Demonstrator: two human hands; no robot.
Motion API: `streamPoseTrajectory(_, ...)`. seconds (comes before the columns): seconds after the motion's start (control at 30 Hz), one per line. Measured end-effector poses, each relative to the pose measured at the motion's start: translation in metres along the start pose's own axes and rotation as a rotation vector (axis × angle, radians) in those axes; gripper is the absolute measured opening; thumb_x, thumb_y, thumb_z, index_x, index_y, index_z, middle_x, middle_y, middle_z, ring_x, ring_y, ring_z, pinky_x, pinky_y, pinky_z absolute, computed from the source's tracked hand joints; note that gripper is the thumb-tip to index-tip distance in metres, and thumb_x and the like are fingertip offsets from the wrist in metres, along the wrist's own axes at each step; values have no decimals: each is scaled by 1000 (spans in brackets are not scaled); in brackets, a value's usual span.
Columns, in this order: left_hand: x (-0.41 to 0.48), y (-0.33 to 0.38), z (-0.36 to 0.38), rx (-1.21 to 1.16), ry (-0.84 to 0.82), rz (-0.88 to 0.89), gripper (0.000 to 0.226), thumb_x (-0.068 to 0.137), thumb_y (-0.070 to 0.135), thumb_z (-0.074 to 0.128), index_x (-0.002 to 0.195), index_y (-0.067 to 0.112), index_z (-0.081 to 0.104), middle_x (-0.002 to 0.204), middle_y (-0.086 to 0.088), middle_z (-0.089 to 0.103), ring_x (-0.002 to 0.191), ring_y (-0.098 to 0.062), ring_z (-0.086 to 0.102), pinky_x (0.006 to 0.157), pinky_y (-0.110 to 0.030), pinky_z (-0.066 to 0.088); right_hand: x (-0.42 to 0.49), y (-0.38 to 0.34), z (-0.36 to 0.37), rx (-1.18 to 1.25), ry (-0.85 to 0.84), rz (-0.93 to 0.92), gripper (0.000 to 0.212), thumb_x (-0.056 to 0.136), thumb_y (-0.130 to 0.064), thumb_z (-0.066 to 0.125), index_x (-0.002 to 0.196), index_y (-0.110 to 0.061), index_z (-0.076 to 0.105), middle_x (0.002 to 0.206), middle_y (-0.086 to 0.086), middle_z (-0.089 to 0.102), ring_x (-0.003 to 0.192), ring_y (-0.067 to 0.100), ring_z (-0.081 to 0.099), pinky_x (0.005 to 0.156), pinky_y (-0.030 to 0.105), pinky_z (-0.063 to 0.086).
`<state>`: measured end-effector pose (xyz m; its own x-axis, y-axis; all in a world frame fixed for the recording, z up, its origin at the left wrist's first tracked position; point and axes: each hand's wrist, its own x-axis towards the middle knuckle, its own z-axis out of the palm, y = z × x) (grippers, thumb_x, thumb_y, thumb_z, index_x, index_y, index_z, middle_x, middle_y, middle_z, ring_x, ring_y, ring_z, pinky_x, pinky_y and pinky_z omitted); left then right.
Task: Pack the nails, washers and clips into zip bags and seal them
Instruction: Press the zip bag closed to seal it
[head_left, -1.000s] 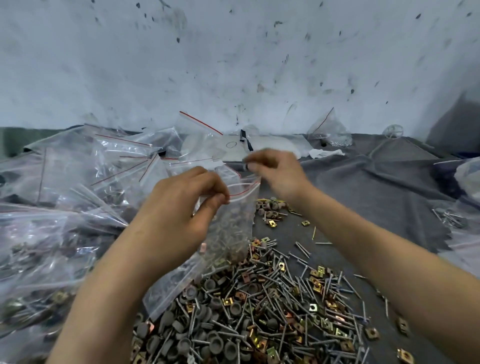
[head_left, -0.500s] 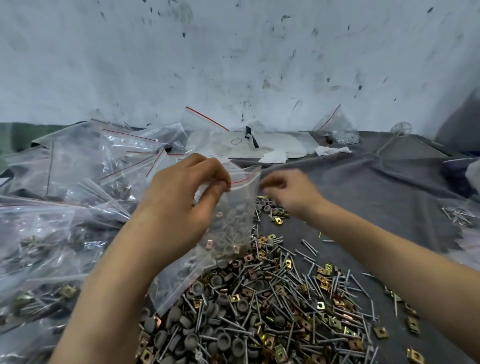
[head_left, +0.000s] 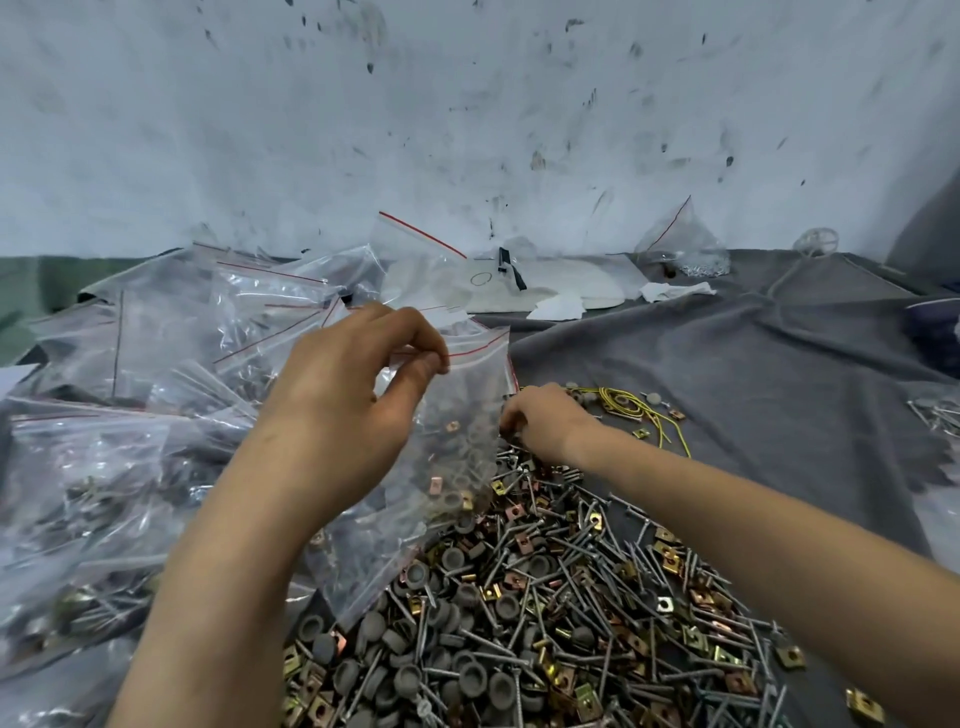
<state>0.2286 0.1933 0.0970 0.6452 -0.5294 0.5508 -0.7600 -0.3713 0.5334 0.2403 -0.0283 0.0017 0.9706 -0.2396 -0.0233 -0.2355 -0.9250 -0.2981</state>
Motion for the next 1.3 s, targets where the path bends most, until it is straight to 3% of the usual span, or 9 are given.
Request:
streamPoseTrajectory(0.3,0,2,3,-17,-38,33,12,88,18,58,82,27,65,88,13,64,86,2,60,71,-12,39,-2,18,-9,-119,-56,-12,18,87,-4,61,102,-10,69,107,6,68,104,22,59,80,20,35)
streamPoseTrajectory(0.47,0,5,3,2,-57,51,12,88,17,58,84,24,66,87,14,64,86,1,59,70,-6,36,-3,24,-14,-162,-105,7,18,86,-2,62,100,-8,71,109,9,68,103,24,60,87,28,45)
streamPoseTrajectory(0.67,0,7,3,-5,-62,72,11,88,14,59,85,20,67,89,10,64,86,-3,59,74,-17,42,-11,34,-14,-164,-95,0,11,88,-7,61,98,-10,65,107,8,64,108,22,50,84,28,41)
streamPoseTrajectory(0.73,0,7,2,-8,-65,72,11,89,13,59,85,20,67,89,10,64,85,-3,59,72,-16,40,-16,35,-22,-29,-15,13,12,86,-6,65,97,-8,64,100,5,62,97,20,55,77,24,40)
streamPoseTrajectory(0.9,0,8,3,-4,-89,79,11,88,17,58,84,22,67,91,12,63,85,2,56,71,-10,38,-44,-9,-84,1017,357,-167,21,75,8,72,78,-10,60,72,3,63,65,12,61,66,20,51)
streamPoseTrajectory(0.97,0,8,4,-5,-104,90,12,88,19,57,84,25,67,93,13,63,87,1,57,73,-13,40,-59,-30,-107,1020,390,-367,23,73,4,75,74,-15,62,71,3,62,67,13,60,68,22,52)
streamPoseTrajectory(1.07,0,10,5,-22,-113,117,12,89,20,57,84,26,66,94,15,62,88,3,56,72,-7,35,-74,-50,-115,696,326,-499,19,74,-2,76,75,-15,62,73,-4,63,71,7,60,72,32,52)
streamPoseTrajectory(1.13,0,11,6,-26,-110,128,12,89,19,57,84,26,66,94,15,62,89,5,56,72,-5,35,-72,-49,-110,570,357,-478,14,77,-6,74,78,-16,64,74,-10,64,75,2,61,76,34,53)
streamPoseTrajectory(1.3,0,7,6,-58,-76,107,12,88,21,56,83,28,65,95,13,64,90,1,58,74,-9,38,-45,-19,-80,839,520,-156,23,84,-1,65,75,-22,63,73,-8,65,68,3,58,69,18,45)
